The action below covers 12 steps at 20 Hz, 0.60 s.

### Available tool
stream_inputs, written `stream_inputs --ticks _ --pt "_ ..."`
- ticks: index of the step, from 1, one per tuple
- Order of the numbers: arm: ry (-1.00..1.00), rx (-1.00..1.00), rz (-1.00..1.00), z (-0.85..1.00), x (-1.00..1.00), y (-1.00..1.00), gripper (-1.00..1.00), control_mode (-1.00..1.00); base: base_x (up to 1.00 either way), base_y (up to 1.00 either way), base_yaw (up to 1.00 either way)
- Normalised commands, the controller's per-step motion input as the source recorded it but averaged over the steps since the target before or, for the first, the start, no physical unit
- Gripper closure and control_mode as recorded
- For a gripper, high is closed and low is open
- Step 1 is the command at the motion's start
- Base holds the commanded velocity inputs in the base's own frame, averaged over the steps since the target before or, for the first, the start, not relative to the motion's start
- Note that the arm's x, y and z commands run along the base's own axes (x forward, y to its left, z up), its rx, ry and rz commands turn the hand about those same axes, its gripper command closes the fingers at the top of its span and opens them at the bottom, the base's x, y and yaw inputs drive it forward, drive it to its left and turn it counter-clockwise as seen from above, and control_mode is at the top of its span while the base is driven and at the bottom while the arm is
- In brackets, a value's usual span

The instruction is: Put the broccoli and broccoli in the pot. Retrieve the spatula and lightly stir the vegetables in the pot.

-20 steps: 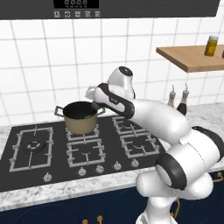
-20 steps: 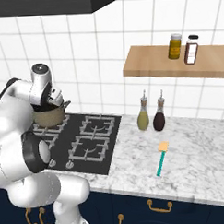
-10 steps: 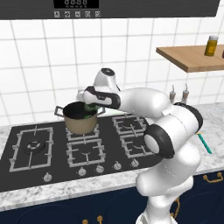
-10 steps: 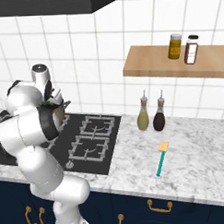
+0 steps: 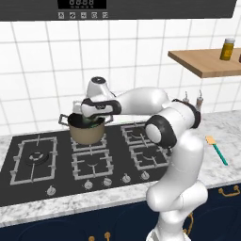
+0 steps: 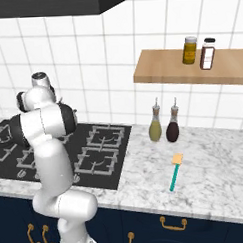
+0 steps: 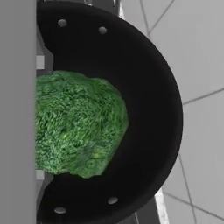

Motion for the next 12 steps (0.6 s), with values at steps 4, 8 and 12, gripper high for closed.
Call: stream_inputs --ticks 4,8,12 --pt "0.08 -0.04 0.00 -0.26 0.37 0.21 1.00 -1.00 0.00 0.00 0.00" --pt "0.08 -0.01 0.00 -0.24 0.33 0.04 1.00 -1.00 0.00 0.00 0.00" --pt "0.09 0.00 0.02 -0.31 0.30 0.00 1.00 -1.00 0.00 0.00 0.00"
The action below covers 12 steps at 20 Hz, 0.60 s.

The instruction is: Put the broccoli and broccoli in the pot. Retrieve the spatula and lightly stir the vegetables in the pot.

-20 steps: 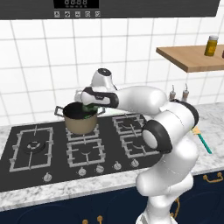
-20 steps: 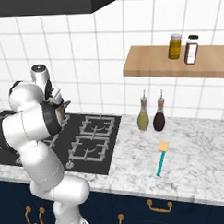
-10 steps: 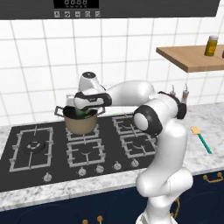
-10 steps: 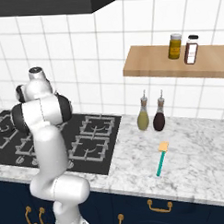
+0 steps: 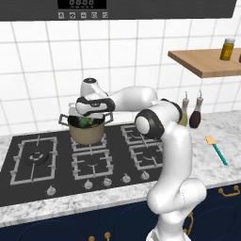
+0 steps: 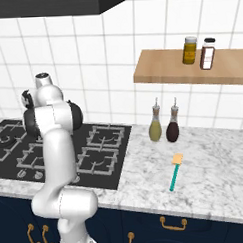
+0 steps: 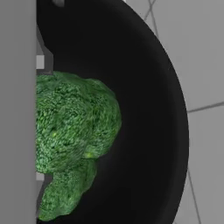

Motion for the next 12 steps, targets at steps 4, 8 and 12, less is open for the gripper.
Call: stream_inputs --ticks 4,8,12 --pt "0.11 0.00 0.03 -0.37 0.30 0.00 1.00 -1.00 0.00 0.00 0.00" --pt "0.10 -0.01 0.04 -0.40 0.23 0.01 1.00 -1.00 0.00 0.00 0.00" --pt "0.04 -0.01 0.05 -0.33 0.06 0.03 1.00 -1.00 0.00 0.00 0.00"
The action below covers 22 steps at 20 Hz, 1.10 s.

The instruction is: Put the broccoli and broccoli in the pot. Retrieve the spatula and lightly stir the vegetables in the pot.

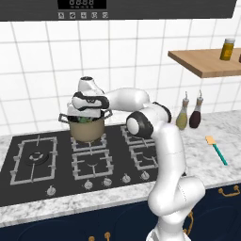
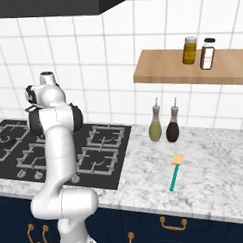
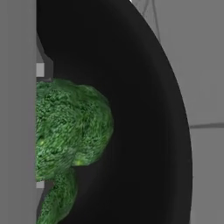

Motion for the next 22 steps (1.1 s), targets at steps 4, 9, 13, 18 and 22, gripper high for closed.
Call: stream_inputs --ticks 4,9,13,18,22 --pt "-0.01 0.00 0.07 -0.17 -0.28 0.01 -1.00 -1.00 0.00 0.00 0.00" --pt "-0.08 0.00 0.04 0.00 -0.18 0.00 -1.00 -1.00 0.00 0.00 0.00" --pt "-0.12 0.00 0.02 0.00 -0.02 -0.04 -1.00 -1.00 0.00 0.00 0.00" --pt "-0.16 0.00 0.01 0.25 -0.15 -0.26 -1.00 -1.00 0.00 0.00 0.00" --pt "-0.19 0.00 0.00 0.55 -0.34 -0.47 -1.00 -1.00 0.00 0.00 0.00"
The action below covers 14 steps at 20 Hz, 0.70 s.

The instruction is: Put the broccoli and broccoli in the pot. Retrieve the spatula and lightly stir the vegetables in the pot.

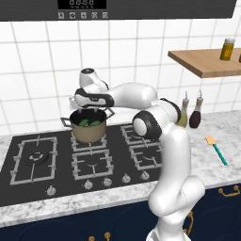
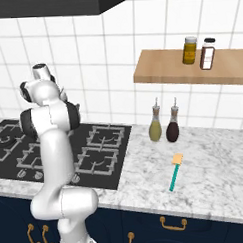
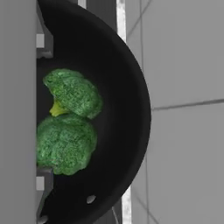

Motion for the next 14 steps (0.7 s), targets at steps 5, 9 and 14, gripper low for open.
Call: stream_inputs --ticks 5,9,14 --pt "-0.07 0.00 0.00 0.24 -0.42 -0.69 -1.00 -1.00 0.00 0.00 0.00" --pt "0.00 0.00 0.00 0.17 -0.55 -0.79 -1.00 -1.00 0.00 0.00 0.00" --pt "0.00 0.02 0.00 0.06 -0.60 -0.90 -1.00 -1.00 0.00 0.00 0.00"
